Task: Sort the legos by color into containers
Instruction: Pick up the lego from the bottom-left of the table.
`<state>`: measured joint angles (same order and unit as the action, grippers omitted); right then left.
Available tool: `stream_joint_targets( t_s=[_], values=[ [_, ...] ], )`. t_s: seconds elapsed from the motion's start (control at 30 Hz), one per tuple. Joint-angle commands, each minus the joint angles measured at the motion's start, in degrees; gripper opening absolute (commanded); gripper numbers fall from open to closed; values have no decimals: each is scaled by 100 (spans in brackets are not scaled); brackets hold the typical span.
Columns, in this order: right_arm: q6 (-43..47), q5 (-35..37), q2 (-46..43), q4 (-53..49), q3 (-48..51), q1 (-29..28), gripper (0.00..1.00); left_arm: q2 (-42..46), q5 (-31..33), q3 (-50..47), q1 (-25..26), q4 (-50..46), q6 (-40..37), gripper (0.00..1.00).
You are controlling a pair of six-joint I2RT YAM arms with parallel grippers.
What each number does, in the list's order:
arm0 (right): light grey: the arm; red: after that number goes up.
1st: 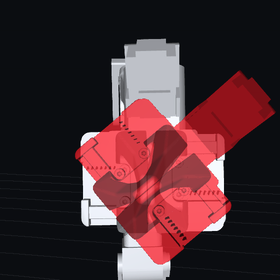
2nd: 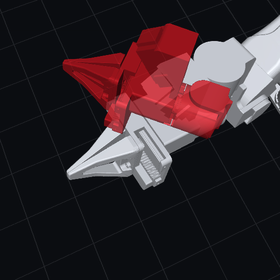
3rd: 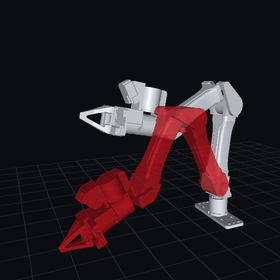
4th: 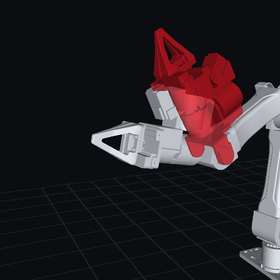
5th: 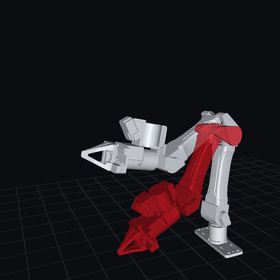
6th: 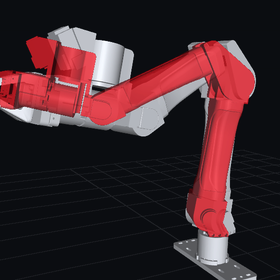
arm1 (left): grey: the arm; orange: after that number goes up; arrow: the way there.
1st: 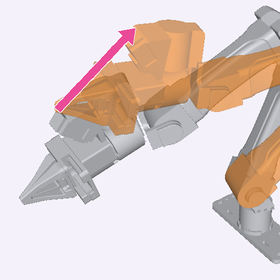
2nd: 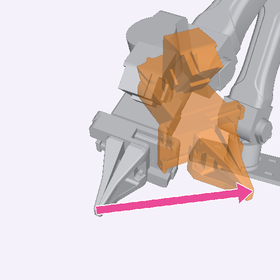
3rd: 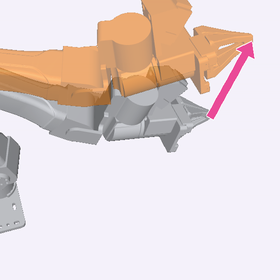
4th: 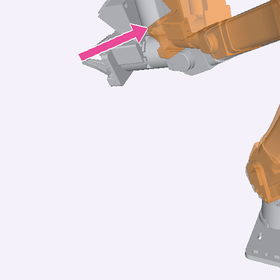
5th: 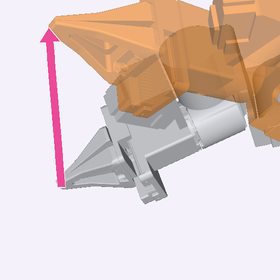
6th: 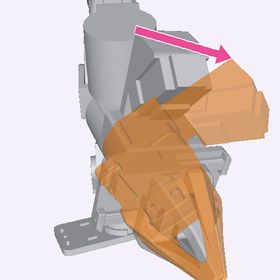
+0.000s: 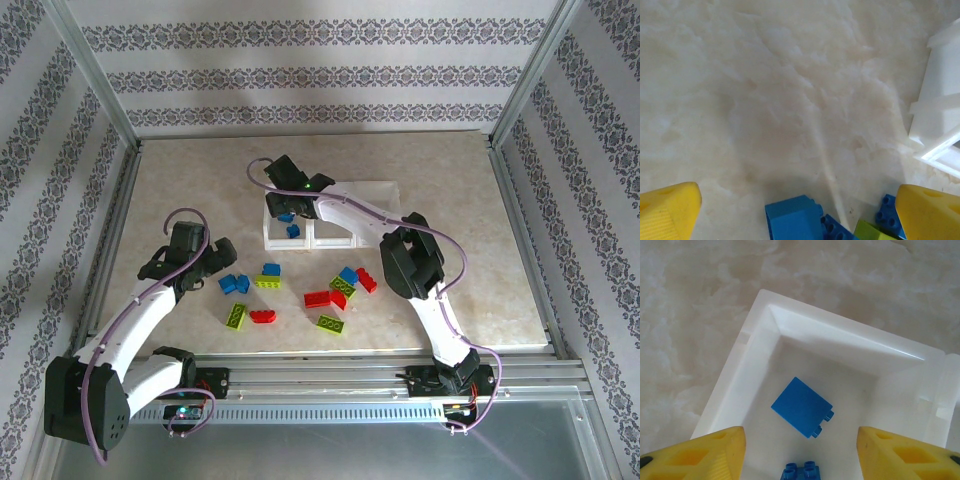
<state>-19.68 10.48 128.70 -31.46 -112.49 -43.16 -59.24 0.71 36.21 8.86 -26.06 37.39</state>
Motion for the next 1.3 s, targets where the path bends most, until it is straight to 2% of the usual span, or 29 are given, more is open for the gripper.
stream_joint_targets(
  t_s=[0.0, 0.17, 0.27, 0.33, 0.37, 0.4, 0.63, 0.83, 1.07, 1.27],
  values=[
    [-30, 146, -547, 1, 228, 20, 64, 62, -275, -27, -69, -344, -209, 100],
    [-210, 219, -1172, 306, 974, 18, 71, 53, -617, -99, -62, -374, -215, 100],
    [-353, 338, -1584, 471, 1501, 13, 79, 56, -738, -148, -45, -442, -198, 98],
    [-433, 435, -1869, 530, 1862, 13, 87, 72, -724, -175, -16, -555, -180, 97],
    [-468, 488, -1982, 561, 2020, 9, 97, 88, -704, -198, -8, -601, -171, 96],
    [-521, 556, -2123, 578, 2205, 8, 98, 105, -652, -225, -7, -646, -146, 95],
    [-785, 958, -2997, 633, 3242, -9, 98, 34, -510, -377, 1, -547, 32, 91],
    [-1018, 1182, -3424, 627, 3864, -9, 98, -461, -696, -284, 1, -275, -101, 89],
    [-1214, 1281, -3536, 624, 4074, -1, 98, -1107, -788, -133, 59, -146, -284, 88],
    [-1249, 1281, -3493, 629, 4051, -9, 98, -1204, -507, -166, 64, -361, -287, 77]
  ],
)
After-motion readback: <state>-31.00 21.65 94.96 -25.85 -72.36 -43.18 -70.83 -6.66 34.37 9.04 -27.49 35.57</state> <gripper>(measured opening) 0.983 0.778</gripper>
